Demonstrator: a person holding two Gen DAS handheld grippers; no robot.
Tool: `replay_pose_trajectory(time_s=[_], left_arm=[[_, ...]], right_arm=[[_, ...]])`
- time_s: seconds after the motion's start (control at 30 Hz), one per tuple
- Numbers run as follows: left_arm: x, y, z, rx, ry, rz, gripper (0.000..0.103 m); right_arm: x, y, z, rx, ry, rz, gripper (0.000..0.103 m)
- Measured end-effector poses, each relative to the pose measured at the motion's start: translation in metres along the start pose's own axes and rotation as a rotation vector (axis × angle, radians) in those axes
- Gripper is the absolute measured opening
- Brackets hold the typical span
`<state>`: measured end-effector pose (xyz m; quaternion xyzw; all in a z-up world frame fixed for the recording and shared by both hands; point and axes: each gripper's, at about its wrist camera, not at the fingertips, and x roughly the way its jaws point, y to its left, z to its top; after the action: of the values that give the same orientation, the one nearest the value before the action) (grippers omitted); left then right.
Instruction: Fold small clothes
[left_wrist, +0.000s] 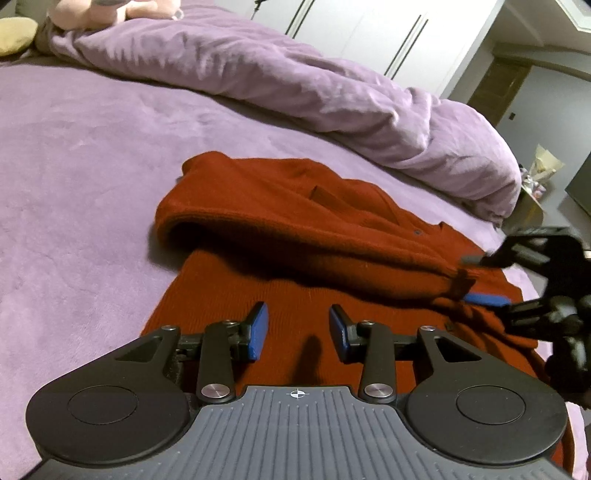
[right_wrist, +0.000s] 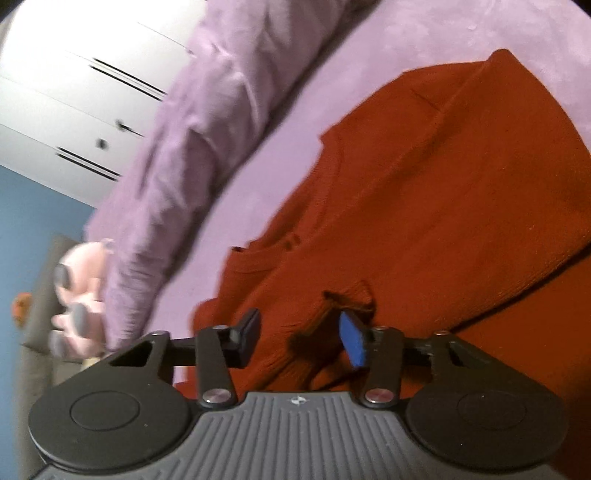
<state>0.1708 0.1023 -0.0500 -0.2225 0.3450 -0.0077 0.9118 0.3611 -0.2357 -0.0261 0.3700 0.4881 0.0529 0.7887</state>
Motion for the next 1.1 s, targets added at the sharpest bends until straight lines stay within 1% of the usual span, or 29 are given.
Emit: replay_pose_trajectory(time_s=[0.03, 0.07, 0.1, 0.13, 0.17, 0.2, 0.23, 0.27, 0.3, 0.33, 0.37, 0.4, 0.43, 0.47, 0.53, 0.57, 0.6, 0.63, 0.67, 0.7, 0.73, 0.77, 0.8, 0.83, 0.87, 0.93, 1.03, 1.07, 1.1], left_arm=[[-0.001, 0.001, 0.0, -0.001, 0.003, -0.004, 0.041], [-0.001, 0.002, 0.0, 0.0, 0.006, -0.006, 0.041], [-0.002, 0.002, 0.001, 0.001, 0.01, -0.008, 0.041], [-0.002, 0.003, 0.001, 0.001, 0.013, -0.01, 0.041], [-0.003, 0.004, 0.002, -0.001, 0.016, -0.013, 0.042], [-0.004, 0.004, 0.002, -0.003, 0.02, -0.014, 0.042], [-0.005, 0.004, 0.003, -0.006, 0.022, -0.015, 0.043], [-0.007, 0.004, 0.004, -0.009, 0.019, -0.017, 0.046], [-0.008, 0.004, 0.006, -0.012, 0.014, -0.018, 0.049], [-0.008, 0.004, 0.006, -0.015, 0.01, -0.016, 0.051], [-0.008, 0.003, 0.007, -0.018, 0.007, -0.013, 0.052], [-0.008, 0.003, 0.008, -0.019, 0.007, -0.012, 0.053], [-0.007, 0.002, 0.008, -0.018, 0.011, -0.012, 0.054], [-0.006, 0.002, 0.008, -0.016, 0.013, -0.008, 0.054], [-0.004, -0.001, 0.008, -0.003, 0.016, 0.0, 0.054], [-0.004, -0.003, 0.007, 0.003, 0.016, 0.006, 0.054], [-0.003, -0.005, 0.007, 0.011, 0.016, 0.013, 0.054], [-0.003, -0.006, 0.008, 0.018, 0.019, 0.018, 0.055], [-0.003, -0.007, 0.008, 0.026, 0.022, 0.02, 0.055], [-0.003, -0.008, 0.008, 0.028, 0.024, 0.024, 0.056], [-0.003, -0.008, 0.009, 0.025, 0.027, 0.028, 0.056], [-0.003, -0.008, 0.01, 0.019, 0.03, 0.029, 0.055], [-0.003, -0.008, 0.01, 0.01, 0.031, 0.032, 0.056], [-0.003, -0.008, 0.011, 0.001, 0.032, 0.035, 0.056], [-0.003, -0.008, 0.011, -0.005, 0.034, 0.034, 0.056], [-0.004, -0.007, 0.011, -0.003, 0.04, 0.034, 0.056], [-0.004, -0.009, 0.009, 0.027, 0.043, 0.033, 0.057], [-0.004, -0.01, 0.009, 0.033, 0.044, 0.035, 0.057], [-0.003, -0.011, 0.009, 0.039, 0.045, 0.035, 0.058]], right_arm=[[0.006, 0.0, 0.0, 0.013, 0.019, -0.041, 0.039], [0.011, -0.002, -0.001, 0.026, 0.034, -0.054, 0.032], [0.014, -0.004, -0.001, 0.037, 0.042, -0.061, 0.02], [0.015, -0.005, -0.001, 0.033, 0.041, -0.068, 0.013], [0.015, -0.005, -0.001, 0.02, 0.034, -0.059, 0.008], [0.011, -0.005, -0.002, 0.008, 0.025, -0.033, 0.008], [0.005, -0.005, -0.001, 0.0, 0.008, 0.014, 0.007], [-0.006, -0.005, 0.002, -0.007, -0.024, 0.102, 0.007], [-0.021, -0.005, 0.005, -0.006, -0.071, 0.222, 0.007], [-0.034, -0.006, 0.008, -0.009, -0.114, 0.319, 0.007], [-0.048, -0.008, 0.01, -0.03, -0.17, 0.396, 0.007], [-0.061, -0.01, 0.012, -0.074, -0.233, 0.439, 0.006], [-0.072, -0.013, 0.013, -0.128, -0.292, 0.44, 0.006], [-0.077, -0.017, 0.015, -0.178, -0.33, 0.387, 0.005], [-0.072, -0.027, 0.022, -0.248, -0.343, 0.207, 0.004], [-0.066, -0.036, 0.025, -0.257, -0.332, 0.117, 0.004], [-0.059, -0.047, 0.029, -0.244, -0.304, 0.079, 0.004], [-0.051, -0.058, 0.033, -0.214, -0.247, 0.049, 0.004], [-0.045, -0.066, 0.035, -0.18, -0.202, 0.019, 0.007], [-0.041, -0.074, 0.035, -0.143, -0.173, 0.014, 0.009], [-0.038, -0.078, 0.034, -0.119, -0.153, 0.056, 0.01], [-0.036, -0.081, 0.031, -0.094, -0.129, 0.094, 0.016], [-0.033, -0.083, 0.029, -0.068, -0.107, 0.126, 0.04], [-0.028, -0.083, 0.027, -0.043, -0.089, 0.158, 0.052], [-0.025, -0.081, 0.025, -0.03, -0.083, 0.193, 0.059], [-0.018, -0.074, 0.025, 0.004, -0.06, 0.215, 0.059], [-0.007, -0.071, 0.023, 0.07, -0.022, 0.198, 0.056], [-0.004, -0.068, 0.023, 0.067, -0.016, 0.18, 0.048], [0.0, -0.062, 0.021, 0.053, -0.01, 0.144, 0.036]])
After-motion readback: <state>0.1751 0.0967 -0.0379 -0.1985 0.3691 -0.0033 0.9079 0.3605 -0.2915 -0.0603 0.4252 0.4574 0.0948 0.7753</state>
